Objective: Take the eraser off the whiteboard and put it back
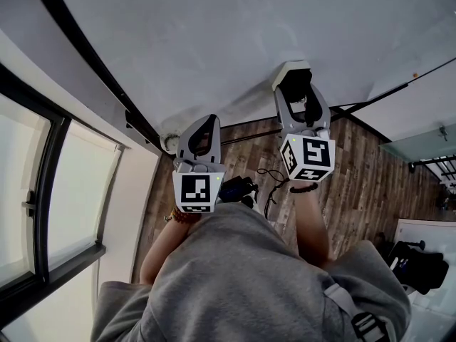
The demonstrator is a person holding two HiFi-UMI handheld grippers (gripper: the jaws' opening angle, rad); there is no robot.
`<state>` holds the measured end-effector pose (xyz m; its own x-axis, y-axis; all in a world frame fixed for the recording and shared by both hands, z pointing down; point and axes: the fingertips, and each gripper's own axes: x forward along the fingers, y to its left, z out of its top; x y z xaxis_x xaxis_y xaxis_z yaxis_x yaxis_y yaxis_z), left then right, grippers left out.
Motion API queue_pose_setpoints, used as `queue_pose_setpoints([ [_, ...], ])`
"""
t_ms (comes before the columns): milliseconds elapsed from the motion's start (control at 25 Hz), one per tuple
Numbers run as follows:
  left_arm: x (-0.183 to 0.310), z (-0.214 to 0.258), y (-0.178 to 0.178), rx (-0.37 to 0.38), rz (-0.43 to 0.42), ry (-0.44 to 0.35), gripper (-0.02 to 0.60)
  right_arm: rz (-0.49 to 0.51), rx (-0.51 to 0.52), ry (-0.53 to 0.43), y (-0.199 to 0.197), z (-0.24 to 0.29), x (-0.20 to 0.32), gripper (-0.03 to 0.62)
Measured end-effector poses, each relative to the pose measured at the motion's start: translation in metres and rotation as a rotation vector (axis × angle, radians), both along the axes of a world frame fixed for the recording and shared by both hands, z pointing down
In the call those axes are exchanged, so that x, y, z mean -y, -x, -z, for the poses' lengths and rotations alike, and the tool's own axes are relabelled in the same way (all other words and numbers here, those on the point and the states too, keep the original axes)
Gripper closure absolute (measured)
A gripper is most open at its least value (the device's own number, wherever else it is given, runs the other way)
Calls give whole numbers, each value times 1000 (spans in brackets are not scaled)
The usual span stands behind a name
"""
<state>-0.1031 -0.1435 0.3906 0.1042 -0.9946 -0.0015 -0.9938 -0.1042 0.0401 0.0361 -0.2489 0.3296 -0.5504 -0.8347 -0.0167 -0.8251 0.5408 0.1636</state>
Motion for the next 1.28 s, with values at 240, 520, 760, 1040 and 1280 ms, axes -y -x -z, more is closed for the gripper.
queue_pose_setpoints([
  [240,-6,-1,-6,3,-11,3,575,-6,-5,3,-6,-2,-9,319],
  [520,-15,-6,-15,6,-32,15,575,-7,0,14,-11,-7,-24,319],
  [760,-21,-9,-25,14,-55,26,575,-13,8,32,-16,-15,-36,319],
  [1040,-26,-13,-25,14,-57,31,575,-9,13,53,-16,-23,-47,319],
  [1280,-30,-13,-25,15,-61,28,575,-12,30,41,-14,-22,-59,321],
])
